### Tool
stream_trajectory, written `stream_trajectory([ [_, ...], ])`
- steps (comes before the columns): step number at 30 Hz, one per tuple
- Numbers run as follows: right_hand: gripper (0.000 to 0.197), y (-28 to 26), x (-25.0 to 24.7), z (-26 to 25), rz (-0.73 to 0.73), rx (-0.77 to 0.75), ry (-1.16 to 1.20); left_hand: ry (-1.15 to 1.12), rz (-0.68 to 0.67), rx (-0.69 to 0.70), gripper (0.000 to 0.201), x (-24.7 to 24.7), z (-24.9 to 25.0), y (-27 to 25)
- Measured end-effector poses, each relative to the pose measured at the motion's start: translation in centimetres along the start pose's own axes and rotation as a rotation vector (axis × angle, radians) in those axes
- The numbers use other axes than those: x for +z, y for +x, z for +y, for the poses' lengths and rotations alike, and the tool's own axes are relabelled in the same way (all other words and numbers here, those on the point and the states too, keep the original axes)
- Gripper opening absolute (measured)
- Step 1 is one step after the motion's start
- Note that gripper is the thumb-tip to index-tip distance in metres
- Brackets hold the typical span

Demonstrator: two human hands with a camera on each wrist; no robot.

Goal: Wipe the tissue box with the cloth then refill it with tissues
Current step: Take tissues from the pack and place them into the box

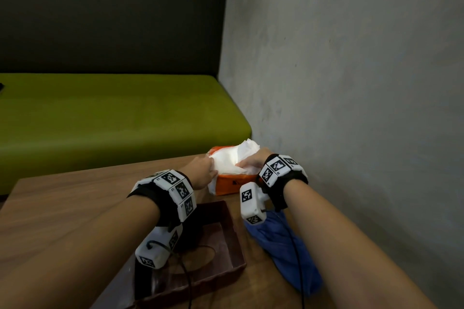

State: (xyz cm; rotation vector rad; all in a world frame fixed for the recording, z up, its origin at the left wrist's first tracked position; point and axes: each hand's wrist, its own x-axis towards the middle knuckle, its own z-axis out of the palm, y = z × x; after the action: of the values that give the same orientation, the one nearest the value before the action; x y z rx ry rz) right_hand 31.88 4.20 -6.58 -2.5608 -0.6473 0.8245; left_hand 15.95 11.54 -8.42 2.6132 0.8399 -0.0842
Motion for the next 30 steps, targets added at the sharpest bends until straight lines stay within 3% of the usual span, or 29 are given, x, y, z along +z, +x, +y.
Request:
stream_trajectory([
  [4, 0.076, 0.3, 1.3, 0.0, 0.006, -0.06, 0.127, -0.017, 0.041, 0.004, 0.034, 0.3, 0.2, 0.2],
  [9, 0.089, 0.4, 1.7, 0.8, 0.184, -0.055, 0.433, -0.072, 0.052, -0.011, 0.033, 0.4, -0.1, 0.2],
  [11, 0.083, -0.7, 1.0, 0.9, 0.241, -0.044, 0.495, -0.105, 0.053, -0.022, 0.032, 0.3, 0.0, 0.1],
  [14, 0.062, -2.1, 0.4, 0.8, 0.259, -0.109, 0.446, -0.155, 0.047, -0.046, 0.032, 0.1, 0.2, -0.1],
  [19, 0.049, -3.9, 1.3, -0.4, 0.268, -0.347, 0.153, -0.248, 0.027, -0.082, 0.03, 0.0, 0.3, -0.1],
  [30, 0.038, -7.4, -1.5, -1.0, 0.307, -0.502, 0.369, -0.554, 0.081, -0.145, 0.039, -1.2, 0.0, -1.6],
])
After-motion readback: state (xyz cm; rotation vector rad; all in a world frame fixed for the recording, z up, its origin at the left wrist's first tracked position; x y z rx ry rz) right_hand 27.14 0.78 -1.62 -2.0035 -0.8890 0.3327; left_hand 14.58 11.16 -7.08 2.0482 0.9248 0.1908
